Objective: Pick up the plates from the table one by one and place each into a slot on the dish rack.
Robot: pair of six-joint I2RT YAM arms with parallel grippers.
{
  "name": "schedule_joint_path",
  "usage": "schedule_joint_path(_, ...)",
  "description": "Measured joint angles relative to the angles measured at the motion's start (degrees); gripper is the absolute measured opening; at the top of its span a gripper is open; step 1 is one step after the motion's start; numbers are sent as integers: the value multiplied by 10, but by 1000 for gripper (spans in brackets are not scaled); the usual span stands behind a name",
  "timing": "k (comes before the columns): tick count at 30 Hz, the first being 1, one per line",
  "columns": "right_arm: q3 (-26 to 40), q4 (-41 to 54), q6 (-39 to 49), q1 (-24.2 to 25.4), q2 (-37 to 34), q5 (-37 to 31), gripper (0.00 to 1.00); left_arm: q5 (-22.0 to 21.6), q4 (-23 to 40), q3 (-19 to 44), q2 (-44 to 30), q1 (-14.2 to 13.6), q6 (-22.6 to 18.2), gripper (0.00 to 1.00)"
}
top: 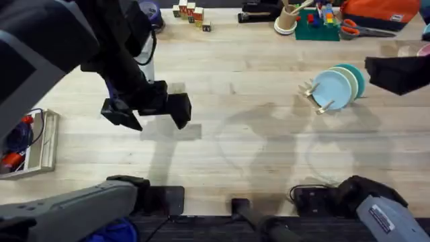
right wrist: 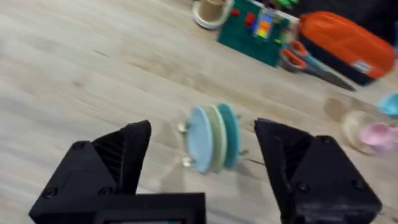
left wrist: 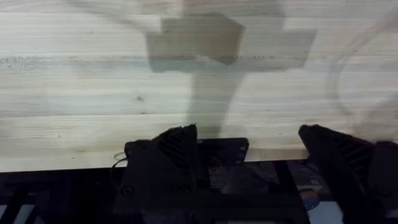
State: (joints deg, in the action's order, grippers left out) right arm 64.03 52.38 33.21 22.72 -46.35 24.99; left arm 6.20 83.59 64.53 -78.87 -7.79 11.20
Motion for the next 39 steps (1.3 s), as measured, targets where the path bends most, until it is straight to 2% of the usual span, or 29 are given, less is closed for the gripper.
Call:
schedule_joint_path(8, 0, -22, -57, -9, 0, 79, 994, 0, 0, 0, 0, 0, 0, 994)
schedule_joint_path(14, 0, -30, -96, -68, -6, 90, 994, 0, 0, 0, 0, 0, 0, 995)
schedule_joint_path(25, 1, -31, -194, -163, -65, 91, 993, 0, 0, 0, 0, 0, 0, 994)
schedule_joint_path(33, 1, -37, -285, -239, -125, -8, 993, 0, 0, 0, 0, 0, 0, 995)
schedule_joint_path(39, 1, -63, -366, -314, -146, -123, 993, 0, 0, 0, 0, 0, 0, 994)
